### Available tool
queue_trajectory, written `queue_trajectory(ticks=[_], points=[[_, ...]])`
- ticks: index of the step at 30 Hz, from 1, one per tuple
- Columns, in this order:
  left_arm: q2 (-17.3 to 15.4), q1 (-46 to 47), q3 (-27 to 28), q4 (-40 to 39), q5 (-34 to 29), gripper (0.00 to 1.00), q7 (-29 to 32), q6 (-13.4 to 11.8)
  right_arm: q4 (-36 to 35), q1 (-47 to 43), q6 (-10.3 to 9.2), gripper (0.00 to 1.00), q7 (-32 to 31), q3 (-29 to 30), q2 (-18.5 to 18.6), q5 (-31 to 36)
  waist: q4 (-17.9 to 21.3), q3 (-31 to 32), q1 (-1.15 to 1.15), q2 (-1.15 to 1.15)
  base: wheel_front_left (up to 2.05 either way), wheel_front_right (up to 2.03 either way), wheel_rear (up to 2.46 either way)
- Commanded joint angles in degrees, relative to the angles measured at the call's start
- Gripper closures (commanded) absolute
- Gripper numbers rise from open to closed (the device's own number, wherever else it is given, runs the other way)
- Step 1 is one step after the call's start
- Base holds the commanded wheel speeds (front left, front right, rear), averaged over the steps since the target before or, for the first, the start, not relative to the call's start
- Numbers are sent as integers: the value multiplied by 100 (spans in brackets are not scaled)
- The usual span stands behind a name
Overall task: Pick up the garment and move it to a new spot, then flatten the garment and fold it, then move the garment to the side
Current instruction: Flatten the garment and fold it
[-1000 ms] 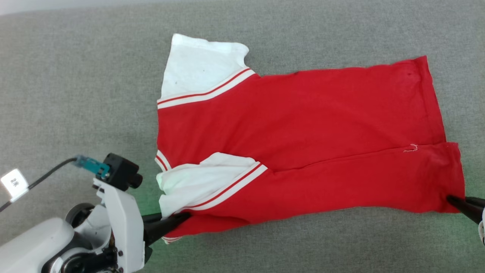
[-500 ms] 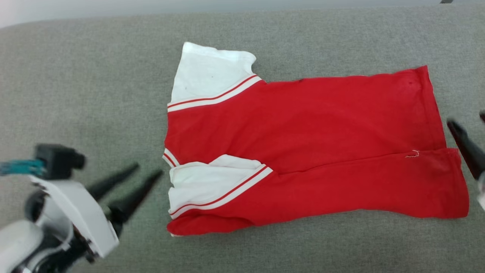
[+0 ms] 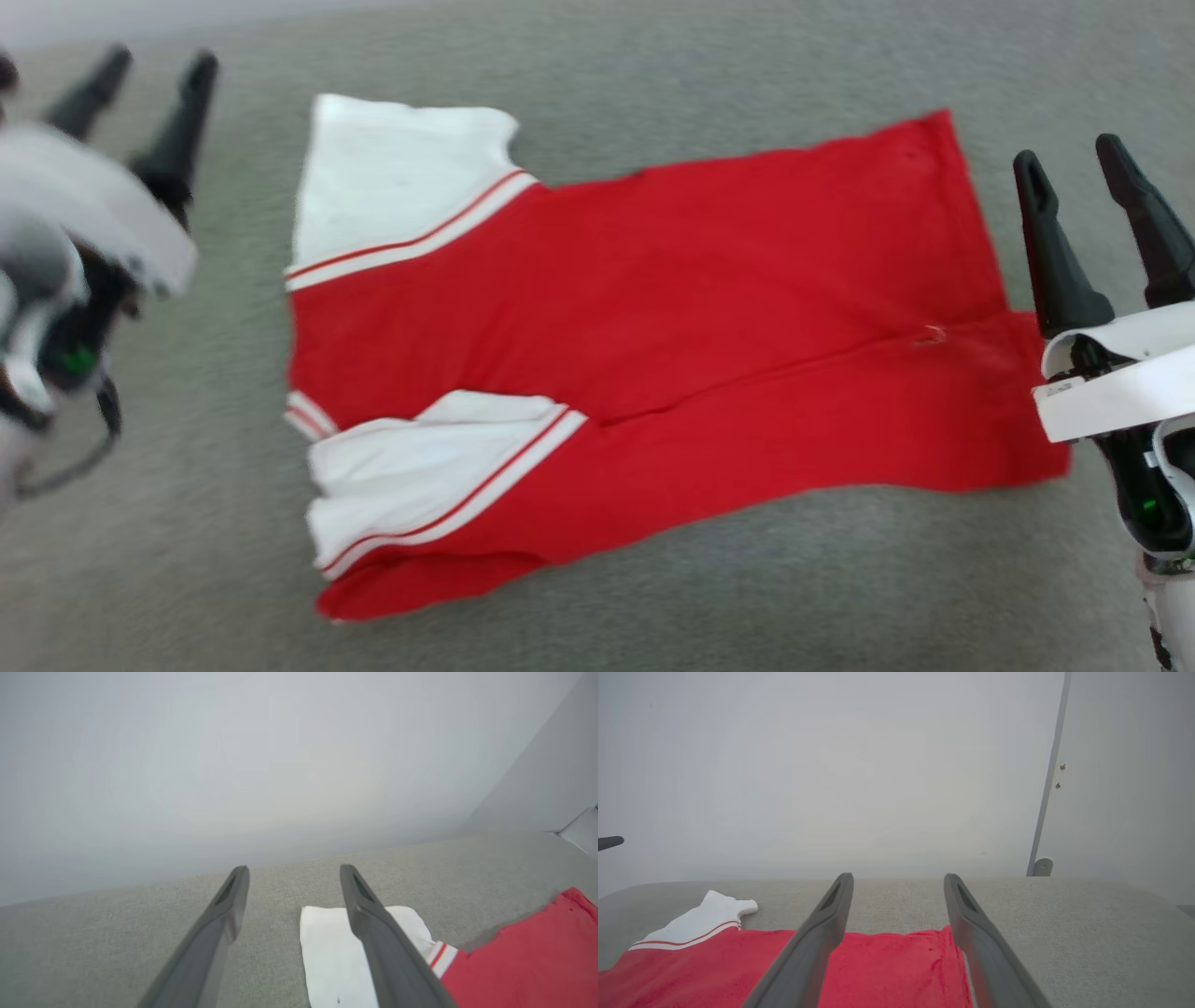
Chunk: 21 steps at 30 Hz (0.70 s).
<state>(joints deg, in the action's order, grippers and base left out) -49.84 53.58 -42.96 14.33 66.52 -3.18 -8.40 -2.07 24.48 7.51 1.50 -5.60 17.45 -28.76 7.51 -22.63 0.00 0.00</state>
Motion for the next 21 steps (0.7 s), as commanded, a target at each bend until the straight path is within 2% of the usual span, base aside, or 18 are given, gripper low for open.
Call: queue_trajectory(ticks=[1,3,4,9,14,16,21], points=[[101,328,-65,340,-86,0,213,136,60,66,-4,0,105,-32,-29,-76,495,-303,0,0,0,0,0],[111,703,-172,848,-185,0,558,252,93,27,-4,0,179,-80,-44,-88,655,-362,0,0,0,0,0],[111,703,-172,848,-185,0,558,252,93,27,-4,0,179,-80,-44,-88,655,-362,0,0,0,0,0],[153,1252,-492,1759,-9,0,1916,680,120,-103,-4,0,266,-170,6,-97,956,-416,0,0,0,0,0],[77,1450,-683,2075,378,0,3346,929,107,-204,-4,0,268,-216,55,-154,1084,-474,0,0,0,0,0],[20,1544,-715,2111,437,0,3669,918,85,-236,-4,0,269,-238,61,-182,1115,-535,0,0,0,0,0],[120,1598,-855,2261,412,0,4072,830,51,-153,-4,0,253,-328,137,-236,1147,-658,0,0,0,0,0]])
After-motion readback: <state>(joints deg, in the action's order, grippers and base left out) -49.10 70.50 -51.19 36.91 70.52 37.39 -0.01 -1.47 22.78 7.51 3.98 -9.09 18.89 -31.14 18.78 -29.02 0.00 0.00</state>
